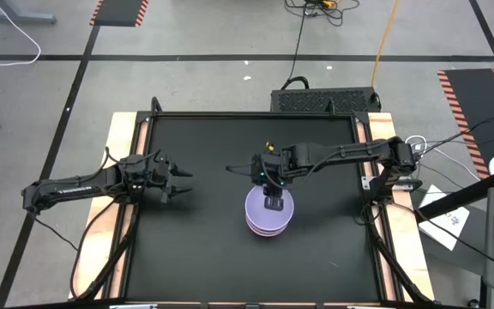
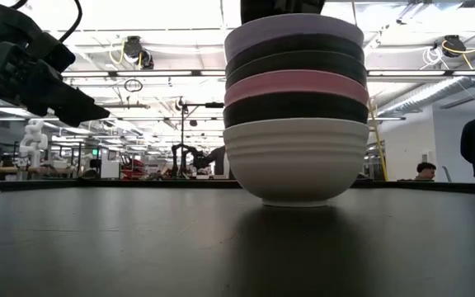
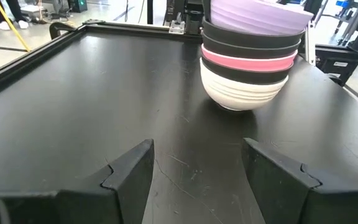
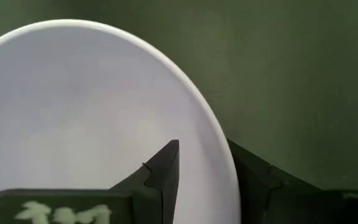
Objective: Nest bowls inside each other
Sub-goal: Stack the purple bowl on top of the black bowl
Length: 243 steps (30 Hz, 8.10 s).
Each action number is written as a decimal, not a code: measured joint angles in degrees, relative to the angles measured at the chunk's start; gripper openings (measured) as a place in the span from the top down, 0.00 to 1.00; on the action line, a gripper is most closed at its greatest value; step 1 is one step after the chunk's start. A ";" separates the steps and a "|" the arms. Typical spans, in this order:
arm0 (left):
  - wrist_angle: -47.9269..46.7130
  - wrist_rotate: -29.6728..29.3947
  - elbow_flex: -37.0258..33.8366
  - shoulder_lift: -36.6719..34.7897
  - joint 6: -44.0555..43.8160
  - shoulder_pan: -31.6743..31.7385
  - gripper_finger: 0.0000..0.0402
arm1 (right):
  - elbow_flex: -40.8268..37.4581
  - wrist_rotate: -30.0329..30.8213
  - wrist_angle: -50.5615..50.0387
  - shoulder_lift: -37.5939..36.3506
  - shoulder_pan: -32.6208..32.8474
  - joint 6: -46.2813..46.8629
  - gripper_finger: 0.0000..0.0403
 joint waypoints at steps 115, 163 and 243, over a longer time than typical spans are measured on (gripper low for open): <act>45.68 4.89 32.51 69.05 1.33 -17.35 0.39 | -0.50 -7.65 0.07 -0.15 -5.05 0.51 1.00; 48.63 5.51 32.50 75.28 0.85 -16.35 0.39 | -0.46 -10.25 3.17 -5.23 -5.81 2.22 0.73; 12.56 -8.08 28.65 34.73 10.05 -21.55 0.39 | -34.71 14.69 40.37 -23.28 18.86 6.23 0.73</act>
